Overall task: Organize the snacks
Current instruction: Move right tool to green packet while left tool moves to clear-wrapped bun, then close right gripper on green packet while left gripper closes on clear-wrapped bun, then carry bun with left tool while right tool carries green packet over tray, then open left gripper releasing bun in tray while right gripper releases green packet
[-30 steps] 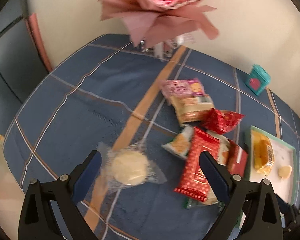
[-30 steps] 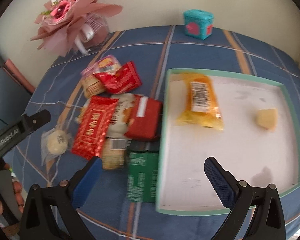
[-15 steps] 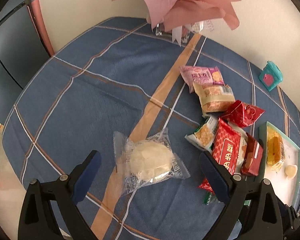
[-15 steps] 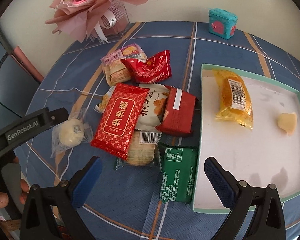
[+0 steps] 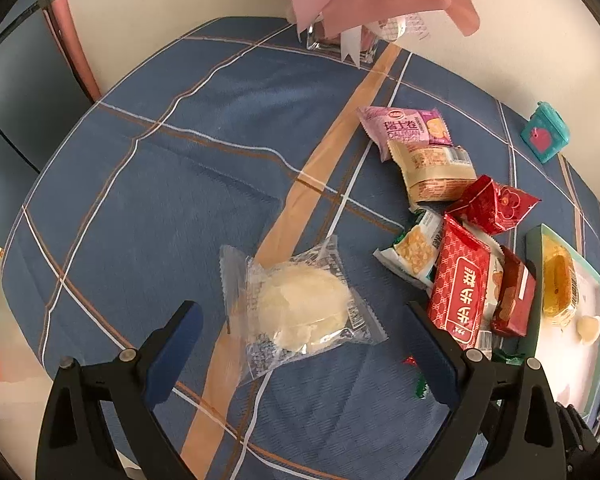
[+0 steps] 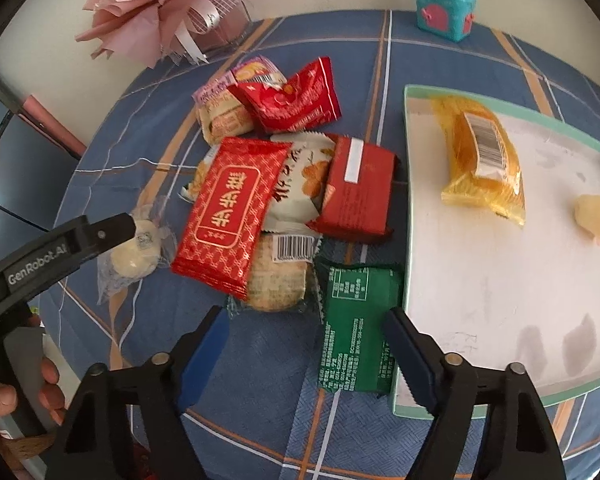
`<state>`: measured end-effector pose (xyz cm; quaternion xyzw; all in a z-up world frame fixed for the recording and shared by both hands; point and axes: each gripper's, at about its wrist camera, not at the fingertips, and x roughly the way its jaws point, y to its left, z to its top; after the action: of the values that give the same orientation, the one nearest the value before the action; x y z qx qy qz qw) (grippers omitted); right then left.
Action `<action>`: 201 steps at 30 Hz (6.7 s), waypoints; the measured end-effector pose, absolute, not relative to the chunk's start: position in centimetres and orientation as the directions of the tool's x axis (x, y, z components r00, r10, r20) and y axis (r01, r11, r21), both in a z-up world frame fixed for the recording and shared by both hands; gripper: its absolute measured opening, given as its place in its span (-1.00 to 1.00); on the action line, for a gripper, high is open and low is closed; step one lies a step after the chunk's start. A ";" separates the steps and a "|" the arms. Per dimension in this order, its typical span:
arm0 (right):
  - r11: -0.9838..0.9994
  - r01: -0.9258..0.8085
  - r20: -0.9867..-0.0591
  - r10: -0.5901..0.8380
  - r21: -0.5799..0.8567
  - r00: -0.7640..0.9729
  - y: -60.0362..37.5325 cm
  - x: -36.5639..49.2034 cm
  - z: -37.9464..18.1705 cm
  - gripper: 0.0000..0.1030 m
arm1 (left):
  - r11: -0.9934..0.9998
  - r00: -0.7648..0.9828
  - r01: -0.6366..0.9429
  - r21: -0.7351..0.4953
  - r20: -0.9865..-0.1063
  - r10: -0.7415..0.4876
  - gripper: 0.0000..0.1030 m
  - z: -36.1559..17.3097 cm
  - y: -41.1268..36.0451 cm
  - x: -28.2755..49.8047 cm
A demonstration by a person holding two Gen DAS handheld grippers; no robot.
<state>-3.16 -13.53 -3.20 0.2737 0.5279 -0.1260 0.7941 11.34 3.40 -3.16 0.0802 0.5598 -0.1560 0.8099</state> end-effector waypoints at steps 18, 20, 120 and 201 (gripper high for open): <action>0.843 0.497 -0.929 0.011 0.208 0.370 -13.4 -2.6 -3.1 0.24 | 0.944 0.300 0.323 -0.069 -0.939 -0.171 0.91 -3.8 3.9 11.9; 0.848 0.493 -0.931 0.001 0.195 0.366 -13.2 -2.6 -3.2 0.26 | 0.944 0.300 0.324 -0.067 -0.939 -0.170 0.91 -3.8 3.9 11.9; 0.719 0.631 -0.877 -0.063 0.290 0.476 -21.7 -10.1 0.5 -0.17 | 0.845 0.329 0.527 -0.093 -0.894 -0.304 0.25 -0.3 -8.0 3.4; 0.609 0.768 -0.926 -0.144 0.196 0.350 -28.4 -15.0 -1.4 0.15 | 0.881 0.363 0.472 -0.035 -0.903 -0.230 0.63 -1.0 -10.0 2.5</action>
<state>-14.98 -28.39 -1.38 0.3227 0.4837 -0.3019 0.7555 2.47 -9.97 -1.03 0.1157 0.5221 -0.2148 0.8173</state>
